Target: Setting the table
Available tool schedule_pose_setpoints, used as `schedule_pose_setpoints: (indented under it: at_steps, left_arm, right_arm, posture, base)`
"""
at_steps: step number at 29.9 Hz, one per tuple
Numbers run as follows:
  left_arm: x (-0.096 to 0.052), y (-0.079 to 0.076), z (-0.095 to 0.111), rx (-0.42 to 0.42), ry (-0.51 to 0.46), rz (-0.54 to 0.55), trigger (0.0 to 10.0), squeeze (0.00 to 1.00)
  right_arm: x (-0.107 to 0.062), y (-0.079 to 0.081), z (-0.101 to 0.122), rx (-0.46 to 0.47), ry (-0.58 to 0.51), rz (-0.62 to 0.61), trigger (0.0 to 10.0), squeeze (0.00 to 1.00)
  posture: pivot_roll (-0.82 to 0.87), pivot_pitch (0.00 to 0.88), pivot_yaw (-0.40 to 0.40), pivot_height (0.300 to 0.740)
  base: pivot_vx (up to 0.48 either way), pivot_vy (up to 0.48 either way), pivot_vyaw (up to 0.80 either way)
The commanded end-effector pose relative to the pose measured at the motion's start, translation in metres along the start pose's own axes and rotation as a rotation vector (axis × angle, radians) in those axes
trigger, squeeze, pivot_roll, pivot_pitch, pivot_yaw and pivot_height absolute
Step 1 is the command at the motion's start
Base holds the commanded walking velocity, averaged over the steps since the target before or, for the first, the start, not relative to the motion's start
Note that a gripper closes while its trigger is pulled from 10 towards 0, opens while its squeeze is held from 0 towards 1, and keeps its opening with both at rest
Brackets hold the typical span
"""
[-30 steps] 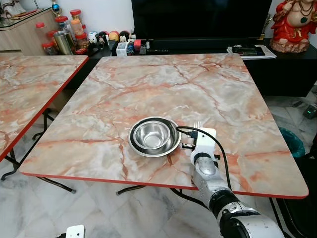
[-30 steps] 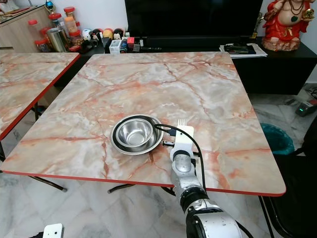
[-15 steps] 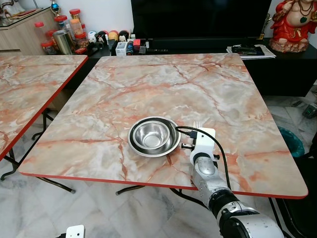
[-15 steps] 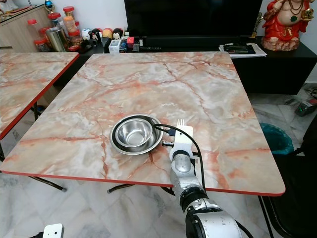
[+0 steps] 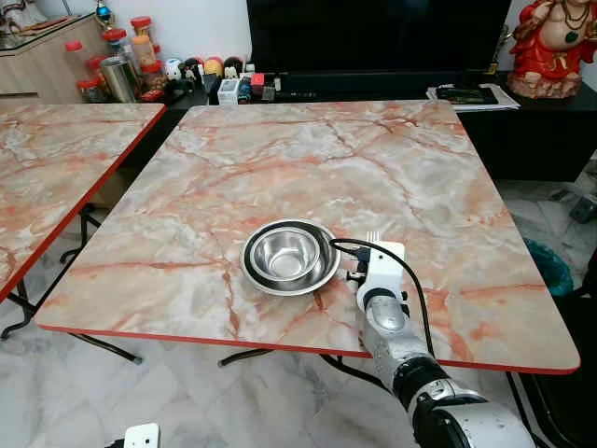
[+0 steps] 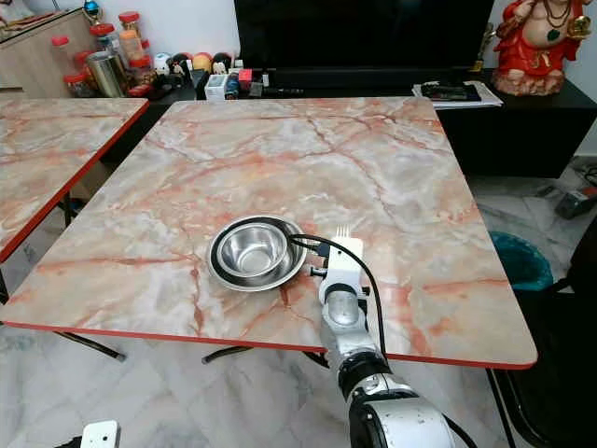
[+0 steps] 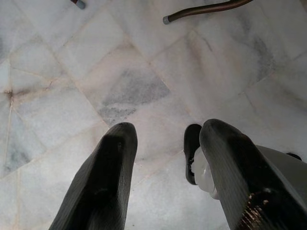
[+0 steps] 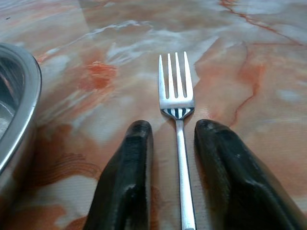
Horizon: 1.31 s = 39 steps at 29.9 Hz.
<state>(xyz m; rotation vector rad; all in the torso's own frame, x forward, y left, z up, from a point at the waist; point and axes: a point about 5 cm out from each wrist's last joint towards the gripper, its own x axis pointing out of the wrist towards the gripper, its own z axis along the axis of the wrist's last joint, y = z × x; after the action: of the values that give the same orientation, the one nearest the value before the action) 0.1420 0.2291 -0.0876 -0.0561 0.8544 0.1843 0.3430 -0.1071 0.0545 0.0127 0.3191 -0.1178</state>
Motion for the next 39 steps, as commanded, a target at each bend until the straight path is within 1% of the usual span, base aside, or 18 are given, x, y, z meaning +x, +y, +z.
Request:
schedule_pose_setpoints:
  at_steps: [1, 2, 3, 4, 5, 7, 8, 10, 14, 15, 21, 25, 26, 27, 31, 35, 39]
  left_arm:
    - [0.000, 0.002, 0.001, 0.003, 0.001, 0.009, 10.0, 0.00]
    - [0.000, 0.002, 0.002, 0.003, 0.000, 0.009, 10.0, 0.00]
    - [0.000, 0.002, 0.002, 0.003, 0.000, 0.009, 10.0, 0.00]
    - [0.001, 0.002, 0.002, 0.003, 0.000, 0.010, 10.0, 0.00]
    - [0.001, 0.002, 0.002, 0.003, 0.000, 0.009, 10.0, 0.00]
    - [0.001, 0.001, 0.002, 0.005, -0.001, 0.006, 10.0, 0.00]
    - [0.001, 0.001, 0.003, 0.003, -0.002, 0.006, 10.0, 0.00]
    - [0.001, 0.001, 0.003, 0.003, -0.003, 0.005, 10.0, 0.00]
    - [0.001, 0.000, 0.003, 0.002, -0.004, 0.004, 10.0, 0.00]
    - [0.001, 0.000, 0.003, 0.001, -0.004, 0.003, 10.0, 0.00]
    - [0.002, -0.001, 0.005, -0.003, -0.010, 0.004, 10.0, 0.00]
    - [0.003, -0.002, 0.007, -0.007, -0.017, 0.006, 10.0, 0.00]
    - [0.004, -0.004, 0.011, -0.009, -0.027, 0.003, 10.0, 0.00]
    - [0.005, -0.005, 0.014, -0.008, -0.032, 0.000, 10.0, 0.00]
    - [0.008, -0.012, 0.020, -0.007, -0.040, -0.011, 10.0, 0.00]
    - [0.011, -0.015, 0.025, -0.007, -0.043, -0.015, 10.0, 0.00]
    - [0.012, -0.017, 0.028, -0.027, -0.048, -0.011, 10.0, 0.00]
  right_arm:
    - [0.001, 0.007, 0.008, -0.003, -0.024, 0.016, 10.0, 1.00]
    - [0.002, 0.007, 0.011, -0.009, -0.039, 0.013, 10.0, 0.93]
    - [0.002, 0.007, 0.011, -0.009, -0.039, 0.013, 10.0, 0.93]
    - [0.002, 0.007, 0.014, -0.013, -0.058, 0.015, 10.0, 0.41]
    - [0.002, 0.008, 0.019, -0.004, -0.085, 0.018, 10.0, 0.00]
    - [0.002, 0.010, 0.026, 0.004, -0.123, 0.020, 10.0, 0.00]
    - [0.002, 0.011, 0.033, -0.001, -0.166, 0.021, 10.0, 0.00]
    - [0.002, 0.012, 0.035, -0.002, -0.176, 0.020, 10.0, 0.00]
    - [0.002, 0.013, 0.045, -0.011, -0.230, 0.001, 10.0, 0.00]
    - [0.002, 0.013, 0.051, -0.004, -0.262, -0.007, 10.0, 0.00]
    - [0.000, 0.010, 0.073, -0.028, -0.405, -0.041, 10.0, 0.00]
    - [-0.001, 0.011, 0.078, -0.031, -0.436, -0.038, 10.0, 0.00]
    - [-0.004, 0.010, 0.085, -0.035, -0.488, -0.033, 10.0, 0.00]
    - [-0.005, 0.010, 0.088, -0.038, -0.511, -0.027, 10.0, 0.00]
    - [-0.009, 0.007, 0.092, -0.040, -0.570, 0.009, 10.0, 0.00]
    - [-0.011, 0.009, 0.093, -0.054, -0.578, 0.076, 10.0, 0.00]
    - [-0.015, 0.003, 0.091, -0.084, -0.597, 0.110, 10.0, 0.00]
  posture:
    - [0.15, 0.001, 0.060, 0.740]
    - [0.15, 0.001, 0.060, 0.740]
    - [0.15, 0.001, 0.060, 0.740]
    - [0.15, 0.000, 0.061, 0.740]
    - [0.14, 0.000, 0.061, 0.740]
    - [0.14, 0.000, 0.061, 0.740]
    - [0.14, 0.000, 0.062, 0.740]
    - [0.14, 0.000, 0.062, 0.740]
    - [0.14, 0.000, 0.062, 0.740]
    - [0.14, 0.000, 0.061, 0.740]
    - [0.14, 0.000, 0.057, 0.740]
    - [0.14, 0.000, 0.057, 0.740]
    - [0.13, 0.000, 0.054, 0.740]
    - [0.13, 0.000, 0.053, 0.740]
    - [0.11, 0.000, 0.049, 0.740]
    - [0.10, 0.000, 0.037, 0.740]
    - [0.09, 0.000, 0.023, 0.740]
  base:
    - [0.000, 0.000, 0.00]
    - [0.000, 0.000, 0.00]
    - [0.000, 0.000, 0.00]
    - [0.000, 0.000, 0.00]
    - [0.000, 0.000, 0.00]
    - [0.000, 0.000, 0.00]
    - [0.000, 0.000, 0.00]
    - [0.000, 0.000, 0.00]
    - [0.000, 0.000, 0.00]
    - [0.000, 0.000, 0.00]
    - [0.000, 0.000, 0.00]
    - [0.000, 0.000, 0.00]
    - [0.000, 0.000, 0.00]
    - [0.000, 0.000, 0.00]
    - [0.000, 0.000, 0.00]
    - [0.000, 0.000, 0.00]
    - [0.000, 0.000, 0.00]
